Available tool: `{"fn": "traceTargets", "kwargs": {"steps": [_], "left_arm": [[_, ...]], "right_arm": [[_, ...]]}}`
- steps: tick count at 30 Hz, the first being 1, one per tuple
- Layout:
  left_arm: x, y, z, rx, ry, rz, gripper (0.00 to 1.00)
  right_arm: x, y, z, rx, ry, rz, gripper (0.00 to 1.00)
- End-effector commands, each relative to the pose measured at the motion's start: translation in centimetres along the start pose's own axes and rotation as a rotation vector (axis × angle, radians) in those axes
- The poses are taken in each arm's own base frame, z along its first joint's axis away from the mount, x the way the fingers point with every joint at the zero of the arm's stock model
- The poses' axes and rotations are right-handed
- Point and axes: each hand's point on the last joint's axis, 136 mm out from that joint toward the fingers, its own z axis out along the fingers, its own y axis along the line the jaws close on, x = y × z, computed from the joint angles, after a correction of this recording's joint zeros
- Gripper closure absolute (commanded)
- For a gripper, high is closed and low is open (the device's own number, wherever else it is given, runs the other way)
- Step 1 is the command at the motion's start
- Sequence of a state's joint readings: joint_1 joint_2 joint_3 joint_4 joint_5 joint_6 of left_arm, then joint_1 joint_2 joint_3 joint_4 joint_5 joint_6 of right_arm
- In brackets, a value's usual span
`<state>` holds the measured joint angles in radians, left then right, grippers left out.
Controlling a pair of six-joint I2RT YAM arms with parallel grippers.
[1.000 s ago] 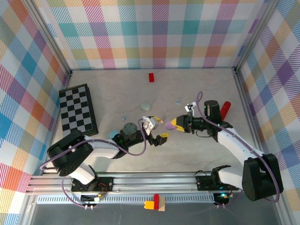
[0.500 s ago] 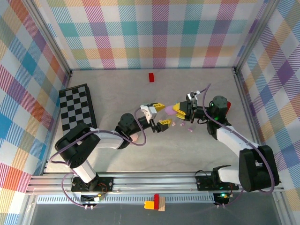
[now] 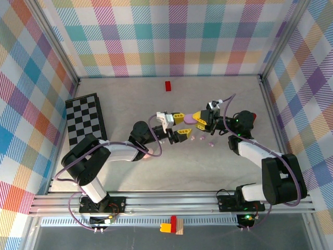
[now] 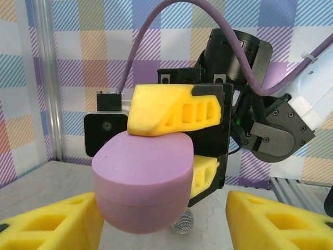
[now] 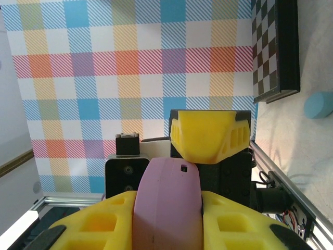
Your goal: Insert wireless bluetooth earbuds into charging case
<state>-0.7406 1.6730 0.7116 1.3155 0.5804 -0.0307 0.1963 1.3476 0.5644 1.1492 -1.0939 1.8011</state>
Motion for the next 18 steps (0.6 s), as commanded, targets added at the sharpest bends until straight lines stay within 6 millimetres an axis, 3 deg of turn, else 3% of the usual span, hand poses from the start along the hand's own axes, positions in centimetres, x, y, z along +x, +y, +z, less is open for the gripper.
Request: {"fn": "traceTargets", "kwargs": {"steps": [1,14,18], "left_arm": [[-1.74,-0.56,0.56,0.059,-0.05,0.003,0.41],[-1.57,-0.88,1.45,0.103,-0.047,-0.026,0.57],[-1.39,-1.1,1.54,0.112,-0.044,-0.023,0.55]], "right_arm": [[0.15,1.27,-0.04,-0.027,0.003,-0.058,1.0],[0.25,0.95,-0.09,-0.019,0.003,-0.054,1.0],[0.25,1.34,-0.08,-0.027,0.001,-0.061,1.0]]}}
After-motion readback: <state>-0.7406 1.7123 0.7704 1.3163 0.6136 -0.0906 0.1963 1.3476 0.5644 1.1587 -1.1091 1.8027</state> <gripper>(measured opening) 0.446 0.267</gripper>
